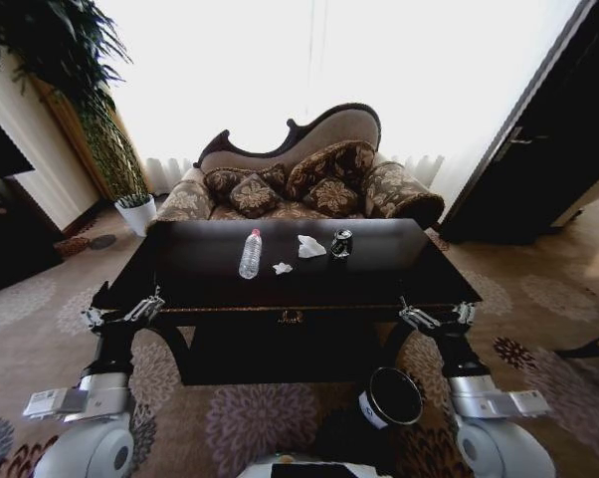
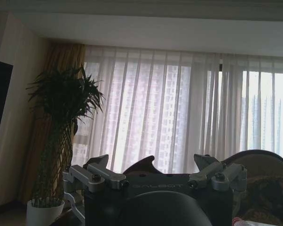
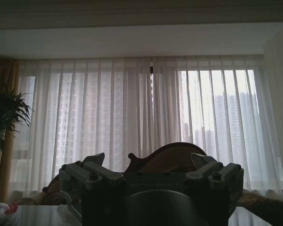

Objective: Move to the front of the table and place the trash on the table into the trash bin.

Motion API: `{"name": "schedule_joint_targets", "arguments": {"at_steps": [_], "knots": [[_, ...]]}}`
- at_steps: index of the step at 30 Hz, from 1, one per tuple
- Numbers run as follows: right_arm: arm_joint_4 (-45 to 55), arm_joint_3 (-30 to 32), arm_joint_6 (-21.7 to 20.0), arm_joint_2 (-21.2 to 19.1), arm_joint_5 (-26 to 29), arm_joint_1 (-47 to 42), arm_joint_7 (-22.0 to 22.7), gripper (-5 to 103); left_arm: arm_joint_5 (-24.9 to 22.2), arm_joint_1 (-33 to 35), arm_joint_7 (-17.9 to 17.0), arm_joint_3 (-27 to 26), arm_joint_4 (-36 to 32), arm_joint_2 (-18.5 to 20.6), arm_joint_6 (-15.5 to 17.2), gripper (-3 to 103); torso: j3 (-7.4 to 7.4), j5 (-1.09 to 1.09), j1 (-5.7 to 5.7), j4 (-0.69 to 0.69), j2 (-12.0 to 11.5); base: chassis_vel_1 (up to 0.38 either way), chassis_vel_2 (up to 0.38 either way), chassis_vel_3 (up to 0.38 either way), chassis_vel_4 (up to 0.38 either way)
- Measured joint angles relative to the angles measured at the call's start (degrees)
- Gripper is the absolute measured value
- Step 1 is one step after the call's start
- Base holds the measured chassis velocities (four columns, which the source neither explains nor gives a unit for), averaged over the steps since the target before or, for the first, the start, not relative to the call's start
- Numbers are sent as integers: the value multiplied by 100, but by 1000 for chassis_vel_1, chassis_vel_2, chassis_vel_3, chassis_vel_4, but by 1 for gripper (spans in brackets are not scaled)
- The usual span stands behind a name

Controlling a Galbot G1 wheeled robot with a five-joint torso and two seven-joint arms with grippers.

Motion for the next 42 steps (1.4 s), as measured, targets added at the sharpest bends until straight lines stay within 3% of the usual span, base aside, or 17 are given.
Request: {"name": "schedule_joint_targets", "arguments": {"at_steps": [17, 23, 26, 30, 36, 39, 41, 42], "knots": [[-17, -65, 178, 21, -22, 19, 214, 100, 64, -78, 6, 64, 83, 13, -51, 100, -2, 0, -7, 0, 3, -42, 46, 48, -45], [109, -81, 180, 14, -44, -12, 264, 100, 69, -234, 11, 136, 122, 484, -131, 100, 1, -2, 2, -1, -1, 0, 0, 0, 0], [178, -185, 138, -33, -43, 27, 280, 100, -179, -241, 7, 163, -76, 715, 4, 100, 1, -1, 2, 2, -1, 0, 0, 0, 0], [299, -311, 116, 10, -115, -22, 296, 100, -789, -406, -6, 228, -366, 1205, 571, 100, 0, 1, -1, -1, 0, 0, 0, 0, 0], [371, -288, 115, 3, -117, -85, 290, 100, -982, -440, -191, 414, -380, 1526, 1043, 100, 0, -1, 0, 1, 0, 0, 0, 0, 0], [428, -247, 116, -5, -108, -133, 278, 100, -1468, -541, -451, 327, -380, 1833, 1350, 100, 1, -2, 0, 1, -1, 0, 0, 0, 0], [470, -219, 116, -14, -101, -169, 266, 100, -2088, -691, -608, -40, -381, 2315, 1515, 100, 0, -3, -1, 0, 0, 0, 0, 0, 0], [470, -219, 116, -14, -101, -169, 266, 100, -2088, -691, -608, -40, -381, 2315, 1515, 100, 0, -3, -1, 0, 0, 0, 0, 0, 0]]}}
